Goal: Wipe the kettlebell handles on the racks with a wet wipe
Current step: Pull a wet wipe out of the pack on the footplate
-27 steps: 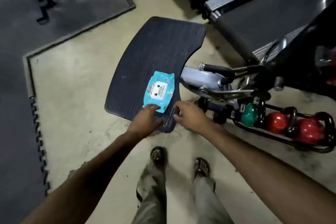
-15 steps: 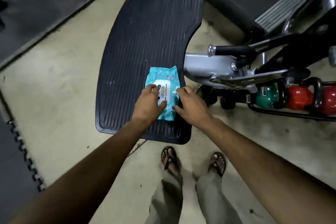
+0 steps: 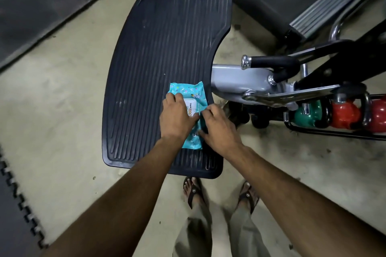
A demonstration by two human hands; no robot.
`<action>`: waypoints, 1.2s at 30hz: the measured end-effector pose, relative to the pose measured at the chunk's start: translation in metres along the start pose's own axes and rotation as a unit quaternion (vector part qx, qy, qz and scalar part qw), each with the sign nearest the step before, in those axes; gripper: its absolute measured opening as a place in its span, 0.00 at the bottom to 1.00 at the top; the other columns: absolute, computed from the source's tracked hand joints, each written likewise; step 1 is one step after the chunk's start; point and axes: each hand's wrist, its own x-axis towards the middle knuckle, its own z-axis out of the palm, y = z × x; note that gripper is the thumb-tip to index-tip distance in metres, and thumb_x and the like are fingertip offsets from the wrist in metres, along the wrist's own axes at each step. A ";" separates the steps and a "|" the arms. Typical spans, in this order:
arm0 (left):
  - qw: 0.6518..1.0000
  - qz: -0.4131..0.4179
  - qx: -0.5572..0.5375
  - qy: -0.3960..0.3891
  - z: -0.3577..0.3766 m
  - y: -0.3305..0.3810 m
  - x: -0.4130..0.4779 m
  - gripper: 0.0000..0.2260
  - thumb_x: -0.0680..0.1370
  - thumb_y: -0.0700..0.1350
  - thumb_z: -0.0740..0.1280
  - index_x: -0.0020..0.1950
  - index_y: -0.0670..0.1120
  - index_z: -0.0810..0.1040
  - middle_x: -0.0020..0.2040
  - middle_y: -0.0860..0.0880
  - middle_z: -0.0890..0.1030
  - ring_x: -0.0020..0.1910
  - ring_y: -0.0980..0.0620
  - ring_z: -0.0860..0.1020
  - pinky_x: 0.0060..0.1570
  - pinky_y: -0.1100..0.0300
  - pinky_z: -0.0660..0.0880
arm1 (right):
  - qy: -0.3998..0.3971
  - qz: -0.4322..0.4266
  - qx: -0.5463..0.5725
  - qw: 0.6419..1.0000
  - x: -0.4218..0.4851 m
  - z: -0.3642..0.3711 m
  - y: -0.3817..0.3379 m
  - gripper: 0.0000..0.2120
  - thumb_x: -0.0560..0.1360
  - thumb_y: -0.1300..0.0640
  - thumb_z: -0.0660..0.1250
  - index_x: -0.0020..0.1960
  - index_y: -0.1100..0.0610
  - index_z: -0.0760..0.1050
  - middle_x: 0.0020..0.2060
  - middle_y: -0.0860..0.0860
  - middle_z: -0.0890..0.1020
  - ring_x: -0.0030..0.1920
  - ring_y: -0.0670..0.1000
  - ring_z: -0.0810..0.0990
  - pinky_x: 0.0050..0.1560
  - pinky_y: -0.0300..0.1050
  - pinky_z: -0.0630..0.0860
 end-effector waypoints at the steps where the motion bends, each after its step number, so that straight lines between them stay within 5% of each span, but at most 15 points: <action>1: 1.000 -0.002 -0.007 -0.004 0.000 0.000 0.000 0.29 0.73 0.56 0.76 0.64 0.41 0.71 0.62 0.43 0.71 0.61 0.43 0.73 0.51 0.48 0.77 | -0.003 -0.001 -0.003 1.000 0.000 0.000 0.000 0.23 0.74 0.50 0.74 0.63 0.58 0.72 0.60 0.52 0.69 0.62 0.55 0.73 0.55 0.53 0.79; 7: 0.989 -0.029 -0.144 0.003 -0.016 -0.019 0.008 0.16 0.78 0.46 0.67 0.64 0.42 0.78 0.57 0.44 0.81 0.51 0.45 0.81 0.50 0.49 0.79 | -0.016 -0.005 -0.013 1.000 0.000 -0.003 -0.002 0.23 0.75 0.48 0.73 0.64 0.59 0.73 0.60 0.52 0.69 0.62 0.54 0.72 0.57 0.52 0.78; 11: 0.991 0.034 -0.127 0.009 -0.018 -0.035 0.002 0.29 0.78 0.32 0.64 0.78 0.47 0.66 0.74 0.44 0.71 0.66 0.46 0.76 0.59 0.47 0.79 | -0.025 0.005 -0.027 0.999 0.006 -0.009 -0.006 0.19 0.77 0.52 0.70 0.64 0.59 0.74 0.59 0.53 0.71 0.62 0.55 0.73 0.56 0.52 0.78; 14: 0.988 0.145 0.028 0.044 -0.011 -0.044 -0.006 0.25 0.76 0.38 0.73 0.73 0.45 0.74 0.81 0.41 0.60 0.79 0.39 0.62 0.71 0.42 0.69 | 0.018 0.005 -0.034 0.999 0.016 -0.018 -0.015 0.13 0.77 0.57 0.67 0.61 0.59 0.75 0.56 0.54 0.74 0.58 0.56 0.76 0.51 0.53 0.77; 19: 0.988 0.121 0.082 0.049 0.006 -0.056 -0.012 0.23 0.76 0.60 0.72 0.67 0.50 0.80 0.84 0.43 0.52 0.81 0.41 0.57 0.73 0.43 0.64 | 0.021 -0.041 -0.041 0.998 0.036 -0.016 -0.030 0.10 0.78 0.58 0.66 0.58 0.58 0.77 0.53 0.53 0.76 0.56 0.56 0.77 0.47 0.52 0.77; 25: 0.989 0.117 0.070 0.054 0.006 -0.056 -0.011 0.25 0.76 0.62 0.68 0.69 0.52 0.80 0.84 0.43 0.52 0.81 0.42 0.57 0.73 0.42 0.64 | 0.005 -0.062 -0.069 0.996 0.050 -0.007 -0.031 0.08 0.76 0.61 0.66 0.55 0.57 0.77 0.51 0.54 0.76 0.54 0.57 0.78 0.44 0.52 0.77; 30: 0.991 0.110 0.058 0.053 0.007 -0.058 -0.012 0.25 0.74 0.60 0.73 0.68 0.53 0.80 0.84 0.43 0.52 0.81 0.42 0.58 0.73 0.43 0.63 | 0.001 -0.088 -0.101 0.991 0.058 -0.008 -0.033 0.09 0.77 0.62 0.64 0.56 0.56 0.76 0.52 0.52 0.76 0.56 0.55 0.77 0.40 0.47 0.65; 36: 0.993 0.101 0.040 0.042 0.007 -0.060 -0.012 0.28 0.72 0.60 0.76 0.71 0.56 0.78 0.84 0.44 0.49 0.82 0.43 0.55 0.74 0.43 0.61 | -0.021 -0.121 -0.106 0.987 0.064 -0.009 -0.035 0.12 0.75 0.62 0.68 0.59 0.55 0.77 0.51 0.52 0.77 0.56 0.54 0.77 0.46 0.50 0.74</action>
